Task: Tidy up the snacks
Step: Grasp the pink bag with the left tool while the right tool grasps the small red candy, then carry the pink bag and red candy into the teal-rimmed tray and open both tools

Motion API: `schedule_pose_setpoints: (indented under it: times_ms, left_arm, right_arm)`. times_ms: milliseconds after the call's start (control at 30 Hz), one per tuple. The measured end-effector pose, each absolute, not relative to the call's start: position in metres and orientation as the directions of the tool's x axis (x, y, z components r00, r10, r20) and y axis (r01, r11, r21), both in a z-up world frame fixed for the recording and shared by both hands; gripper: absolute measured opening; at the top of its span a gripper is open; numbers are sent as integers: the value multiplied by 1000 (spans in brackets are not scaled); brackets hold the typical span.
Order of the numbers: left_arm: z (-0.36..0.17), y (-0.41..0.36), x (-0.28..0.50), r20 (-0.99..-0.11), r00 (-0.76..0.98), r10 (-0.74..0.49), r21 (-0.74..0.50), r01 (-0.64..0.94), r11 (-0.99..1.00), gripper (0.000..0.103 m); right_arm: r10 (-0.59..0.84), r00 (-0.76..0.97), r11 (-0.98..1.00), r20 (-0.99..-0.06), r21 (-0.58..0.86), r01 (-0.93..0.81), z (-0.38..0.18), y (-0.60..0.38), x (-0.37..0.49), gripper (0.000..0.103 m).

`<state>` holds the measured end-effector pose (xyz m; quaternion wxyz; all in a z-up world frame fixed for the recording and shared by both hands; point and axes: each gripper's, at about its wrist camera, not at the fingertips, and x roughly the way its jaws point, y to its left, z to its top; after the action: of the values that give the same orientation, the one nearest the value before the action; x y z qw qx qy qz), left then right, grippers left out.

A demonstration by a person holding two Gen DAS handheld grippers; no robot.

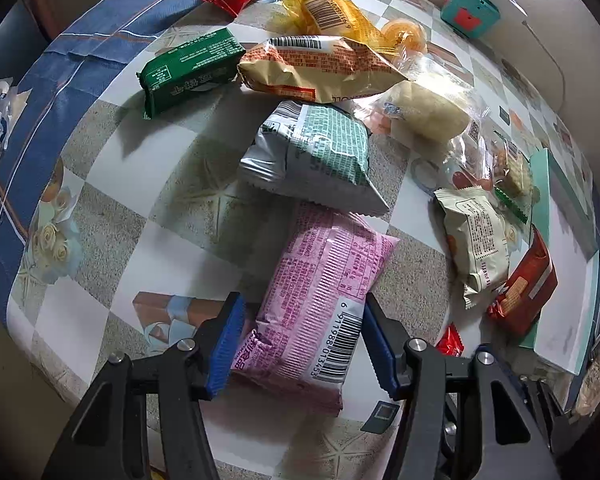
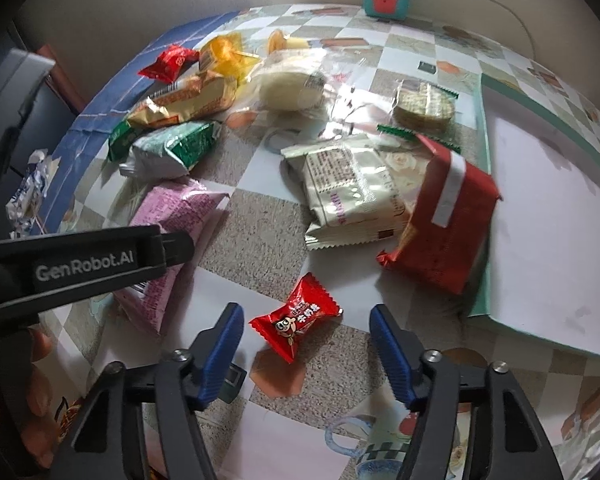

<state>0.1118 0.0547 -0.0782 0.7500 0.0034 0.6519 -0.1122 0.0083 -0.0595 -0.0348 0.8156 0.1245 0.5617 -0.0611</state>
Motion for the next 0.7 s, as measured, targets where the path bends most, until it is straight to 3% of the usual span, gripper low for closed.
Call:
schedule_pose_setpoints:
  times_ms: [233, 500, 600, 700]
  left_arm:
    - [-72, 51, 100, -978, 134, -158, -133, 178, 975, 60]
    - [-73, 50, 101, -977, 143, -160, -134, 178, 975, 59]
    - [-71, 54, 101, -972, 144, -187, -162, 169, 972, 50]
    - [-71, 55, 100, -971, 146, -188, -164, 163, 973, 50]
  right_arm:
    - [26, 368, 967, -929, 117, 227, -37, -55, 11, 45]
    - [33, 373, 963, -927, 130, 236, -34, -60, 7, 39]
    - [39, 375, 961, -926, 137, 239, -33, -64, 6, 34]
    - [47, 373, 959, -927, 146, 242, -33, -67, 4, 33]
